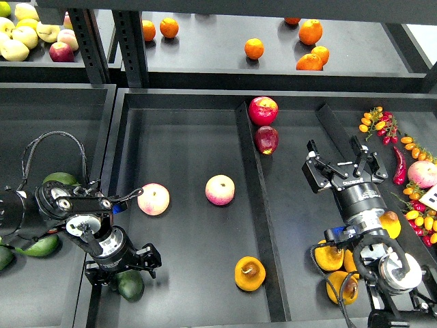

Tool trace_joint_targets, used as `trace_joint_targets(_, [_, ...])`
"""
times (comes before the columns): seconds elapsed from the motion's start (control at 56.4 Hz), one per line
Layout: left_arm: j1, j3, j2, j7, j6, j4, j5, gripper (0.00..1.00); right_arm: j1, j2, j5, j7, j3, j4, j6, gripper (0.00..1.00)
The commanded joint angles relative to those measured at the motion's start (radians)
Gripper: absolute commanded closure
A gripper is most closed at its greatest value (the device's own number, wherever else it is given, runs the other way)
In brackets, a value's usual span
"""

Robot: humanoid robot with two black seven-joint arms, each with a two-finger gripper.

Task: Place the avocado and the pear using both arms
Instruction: 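Lift the avocado with the left gripper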

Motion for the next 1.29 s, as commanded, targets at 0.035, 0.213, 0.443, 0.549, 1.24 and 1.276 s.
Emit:
trace_joint_targets(0.035, [0.006,0.000,-0.009,0.000,0.000,0.017,-0.001,0.06,0.000,0.000,0.000,0.000,0.000,0.000,0.000,0.01])
trace_joint_targets(0.213, [0.013,0.000,-0.009,0.000,0.000,0.020,0.001,0.08,0.000,0.000,0.000,0.000,0.000,0.000,0.000,0.01])
trace_joint_targets(0.443, [0.017,0.000,-0.009,0.000,0.000,0.024,-0.001,0.14,0.000,0.000,0.000,0.000,-0.001,0.000,0.000,0.01])
trace_joint_targets(0.549, [0.017,0.000,-0.009,0.000,0.000,0.026,-0.001,0.18,0.000,0.000,0.001,0.000,-0.003,0.000,0.000,0.01])
trace_joint_targets(1.24, [-0.003,-0.017,0.002,0.000,0.000,0.027,-0.029,0.51,0.000,0.000,0.000,0.000,-0.009,-0.002,0.006,0.01])
trace_joint_targets(1.276, [-0.014,-0.018,0.002,0.000,0.000,0.021,-0.030,0.52,0.000,0.000,0.000,0.000,-0.009,-0.002,0.006,0.01])
